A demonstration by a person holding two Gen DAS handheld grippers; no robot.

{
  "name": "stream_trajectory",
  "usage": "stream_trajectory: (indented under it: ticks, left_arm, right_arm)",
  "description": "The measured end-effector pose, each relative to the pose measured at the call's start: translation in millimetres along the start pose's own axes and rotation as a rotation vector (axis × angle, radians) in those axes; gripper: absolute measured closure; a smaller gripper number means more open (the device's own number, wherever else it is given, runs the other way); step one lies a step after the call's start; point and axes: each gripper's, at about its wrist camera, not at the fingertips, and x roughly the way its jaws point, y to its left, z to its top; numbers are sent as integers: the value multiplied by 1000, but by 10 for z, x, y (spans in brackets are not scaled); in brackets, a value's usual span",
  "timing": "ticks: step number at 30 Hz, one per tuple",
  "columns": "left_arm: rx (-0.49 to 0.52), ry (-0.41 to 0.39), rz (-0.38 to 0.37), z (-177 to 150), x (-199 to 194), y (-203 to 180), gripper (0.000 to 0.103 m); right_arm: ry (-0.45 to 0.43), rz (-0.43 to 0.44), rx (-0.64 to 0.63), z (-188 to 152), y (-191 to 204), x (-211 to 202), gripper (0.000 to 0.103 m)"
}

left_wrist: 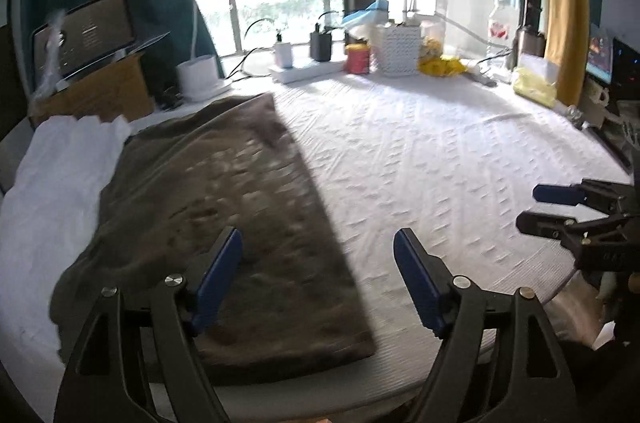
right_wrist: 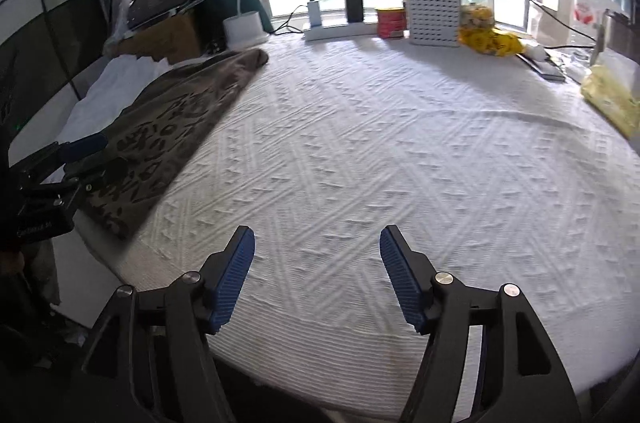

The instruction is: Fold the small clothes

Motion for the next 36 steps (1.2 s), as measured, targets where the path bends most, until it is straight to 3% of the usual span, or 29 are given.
stream_trajectory:
  ticks: [1,3,15,19,26,36]
  left_arm:
    - [-4,-2,-5,11,14,-36,19]
    - [0,-8,-20,40,50,-149,2]
    - [28,-135,-94,381,-74,-478,2]
    - [-9,-161,-130,545,-103,-440,2]
    - [0,-257,-81,776,-299,-436,2]
    - [16,-333,-16,958,-492,-397,1]
  right_arm:
    - [-1,-9,5,-5,-39,-24,34]
    - [0,-25,14,-10,-102,-50,34]
    - [-57,-130,65,103,-534,-375,34]
    - [-80,-164,63,190,-645,-489,34]
    - [-135,-218,62,344,-781,-705,34]
    - [-234,-288,36,584,-872,-1035,34]
